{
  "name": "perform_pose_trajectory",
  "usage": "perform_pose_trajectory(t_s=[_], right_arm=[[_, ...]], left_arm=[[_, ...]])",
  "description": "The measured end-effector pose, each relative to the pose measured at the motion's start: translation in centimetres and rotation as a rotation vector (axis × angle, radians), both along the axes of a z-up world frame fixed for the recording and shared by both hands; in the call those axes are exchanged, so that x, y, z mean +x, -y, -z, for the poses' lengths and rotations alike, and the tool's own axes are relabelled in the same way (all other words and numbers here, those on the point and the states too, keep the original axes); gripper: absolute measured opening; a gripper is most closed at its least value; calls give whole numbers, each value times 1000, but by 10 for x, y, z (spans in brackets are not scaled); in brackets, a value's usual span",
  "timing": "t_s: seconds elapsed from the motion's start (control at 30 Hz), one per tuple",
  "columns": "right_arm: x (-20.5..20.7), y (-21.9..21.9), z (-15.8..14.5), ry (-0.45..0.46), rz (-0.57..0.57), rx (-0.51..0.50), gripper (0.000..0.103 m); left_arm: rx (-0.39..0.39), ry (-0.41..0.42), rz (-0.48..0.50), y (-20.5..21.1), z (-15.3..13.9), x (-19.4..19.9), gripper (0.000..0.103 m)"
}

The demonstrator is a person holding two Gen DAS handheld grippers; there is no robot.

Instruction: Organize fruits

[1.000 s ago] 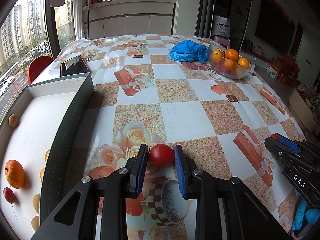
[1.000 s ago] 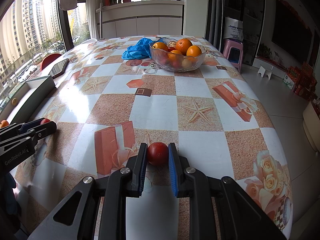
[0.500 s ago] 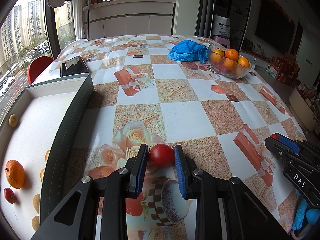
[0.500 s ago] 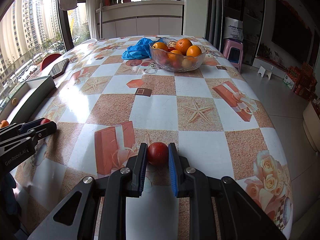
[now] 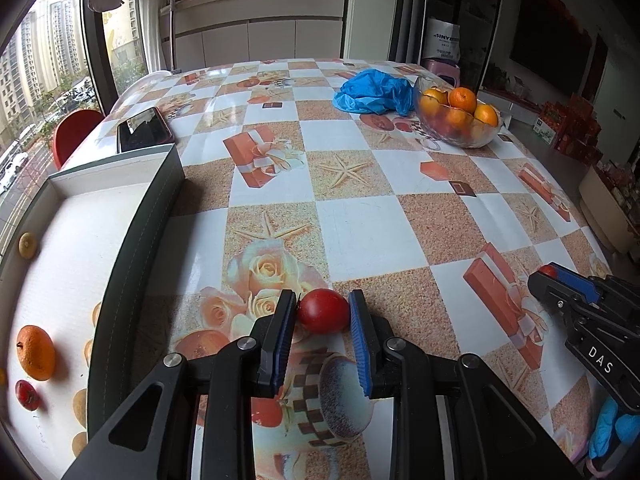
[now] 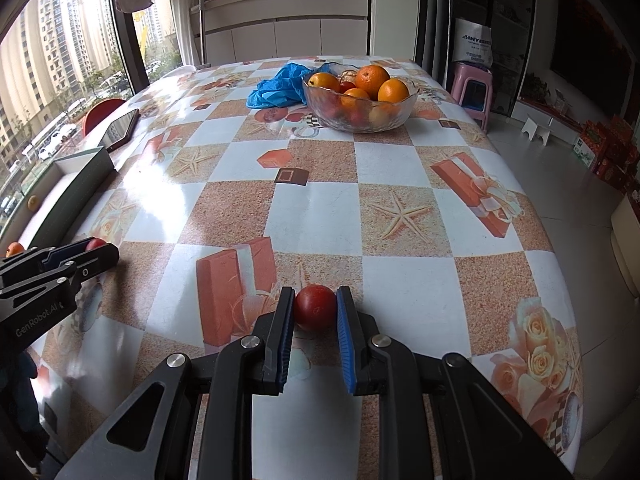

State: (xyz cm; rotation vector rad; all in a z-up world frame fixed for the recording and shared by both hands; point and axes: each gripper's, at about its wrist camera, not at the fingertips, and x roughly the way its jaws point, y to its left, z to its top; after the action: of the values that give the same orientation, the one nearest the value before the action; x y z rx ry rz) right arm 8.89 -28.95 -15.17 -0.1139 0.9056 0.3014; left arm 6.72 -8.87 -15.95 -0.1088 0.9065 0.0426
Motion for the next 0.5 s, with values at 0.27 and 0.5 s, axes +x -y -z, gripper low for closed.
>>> perform_pose_trajectory(t_s=[0.27, 0.5], right_arm=[[-11, -8, -16, 10, -18, 16, 22], [-14, -11, -28, 3, -23, 58, 22]], left_arm=[[-6, 31, 22, -1, -19, -13, 29], [-19, 48, 19, -6, -31, -20, 29]])
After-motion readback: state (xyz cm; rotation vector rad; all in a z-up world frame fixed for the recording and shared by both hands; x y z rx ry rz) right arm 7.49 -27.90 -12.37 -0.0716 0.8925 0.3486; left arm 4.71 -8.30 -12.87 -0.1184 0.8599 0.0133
